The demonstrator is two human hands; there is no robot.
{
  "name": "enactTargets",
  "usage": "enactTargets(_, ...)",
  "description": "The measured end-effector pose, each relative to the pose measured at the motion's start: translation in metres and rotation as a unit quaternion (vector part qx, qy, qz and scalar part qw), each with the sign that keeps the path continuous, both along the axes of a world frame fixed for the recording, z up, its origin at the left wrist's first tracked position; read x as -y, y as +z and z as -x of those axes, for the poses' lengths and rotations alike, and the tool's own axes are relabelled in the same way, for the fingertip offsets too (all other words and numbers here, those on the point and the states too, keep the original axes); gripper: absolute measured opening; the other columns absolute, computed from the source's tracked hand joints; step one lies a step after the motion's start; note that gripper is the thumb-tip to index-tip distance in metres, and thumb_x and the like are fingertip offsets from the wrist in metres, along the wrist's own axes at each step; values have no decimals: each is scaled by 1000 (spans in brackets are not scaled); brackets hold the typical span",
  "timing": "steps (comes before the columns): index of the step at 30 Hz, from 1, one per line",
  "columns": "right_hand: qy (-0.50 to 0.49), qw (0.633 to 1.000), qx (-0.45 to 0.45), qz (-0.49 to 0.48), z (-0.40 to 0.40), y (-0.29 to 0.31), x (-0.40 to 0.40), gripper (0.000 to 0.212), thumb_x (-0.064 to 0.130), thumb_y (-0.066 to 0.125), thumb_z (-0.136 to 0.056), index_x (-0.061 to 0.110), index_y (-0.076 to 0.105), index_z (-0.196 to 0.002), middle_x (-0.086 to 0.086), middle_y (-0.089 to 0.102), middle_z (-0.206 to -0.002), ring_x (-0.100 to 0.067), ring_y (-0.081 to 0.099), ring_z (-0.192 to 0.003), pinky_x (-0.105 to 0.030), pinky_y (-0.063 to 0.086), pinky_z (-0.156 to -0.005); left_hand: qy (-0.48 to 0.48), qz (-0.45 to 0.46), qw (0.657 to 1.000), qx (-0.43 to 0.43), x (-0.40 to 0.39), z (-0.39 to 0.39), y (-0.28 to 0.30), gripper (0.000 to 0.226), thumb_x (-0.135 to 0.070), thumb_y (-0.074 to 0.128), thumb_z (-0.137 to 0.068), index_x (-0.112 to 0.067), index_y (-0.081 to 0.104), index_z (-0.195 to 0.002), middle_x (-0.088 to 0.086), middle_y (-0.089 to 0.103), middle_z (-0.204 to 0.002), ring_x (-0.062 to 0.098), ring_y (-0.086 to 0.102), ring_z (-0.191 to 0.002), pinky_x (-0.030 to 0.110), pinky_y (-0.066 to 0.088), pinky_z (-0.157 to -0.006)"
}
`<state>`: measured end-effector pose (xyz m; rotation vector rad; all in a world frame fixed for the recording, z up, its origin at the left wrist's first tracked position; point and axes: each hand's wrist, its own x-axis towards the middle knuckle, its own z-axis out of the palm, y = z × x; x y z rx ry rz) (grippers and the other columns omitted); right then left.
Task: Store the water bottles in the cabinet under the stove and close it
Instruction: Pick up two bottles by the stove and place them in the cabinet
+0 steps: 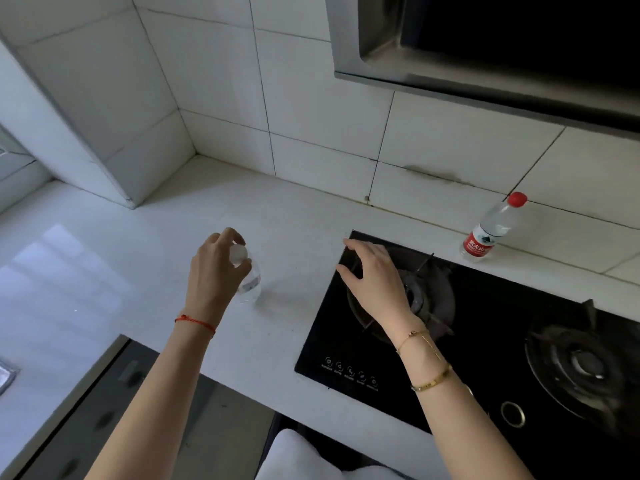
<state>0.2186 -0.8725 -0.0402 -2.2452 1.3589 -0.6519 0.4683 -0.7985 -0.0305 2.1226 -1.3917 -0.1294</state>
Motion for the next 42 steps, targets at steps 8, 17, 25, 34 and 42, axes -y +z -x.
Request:
enactTargets(8, -107, 994, -9, 35, 88, 6, 11, 46, 30, 60, -93, 16, 50, -135, -1, 55, -134, -19, 46, -128, -32, 40, -105, -84, 45, 994, -48, 8, 73, 29, 27, -8, 76, -72, -14, 62, -94, 3, 57, -79, 22, 53, -62, 22, 35, -55)
enactTargets(17, -189, 978, -31, 77, 196, 21, 76, 45, 20, 62, -90, 7, 52, -132, -11, 52, -132, -31, 49, -119, -40, 43, -101, -147, 78, 983, -78, 37, 178, 40, 29, -5, 75, -73, -15, 60, -95, 4, 63, -89, 5, 50, -61, 19, 36, -54)
enactTargets(25, -189, 974, -117, 33, 243, 13, 168, 56, 16, 57, -91, 11, 36, -143, -14, 40, -141, -36, 39, -125, -46, 48, -96, -144, 77, 982, -91, 64, 249, 42, 27, -8, 73, -75, -17, 61, -98, 2, 63, -92, 1, 49, -62, 14, 33, -55)
enactTargets(34, -189, 970, -152, 1, 240, -2, 222, 43, 10, 49, -95, 5, 38, -137, -18, 39, -140, -37, 37, -126, -44, 46, -91, -138, 57, 985, -92, 78, 288, 39, 29, -10, 72, -75, -21, 60, -99, -1, 61, -92, 4, 52, -64, 12, 35, -57)
enactTargets(42, -170, 980, -103, -7, 249, -6, 209, 22, 5, 56, -91, 0, 53, -112, -19, 44, -126, -36, 54, -108, -39, 47, -91, -113, 57, 989, -78, 65, 298, 40, 28, -10, 74, -75, -19, 60, -98, -2, 62, -91, 4, 52, -65, 12, 36, -56)
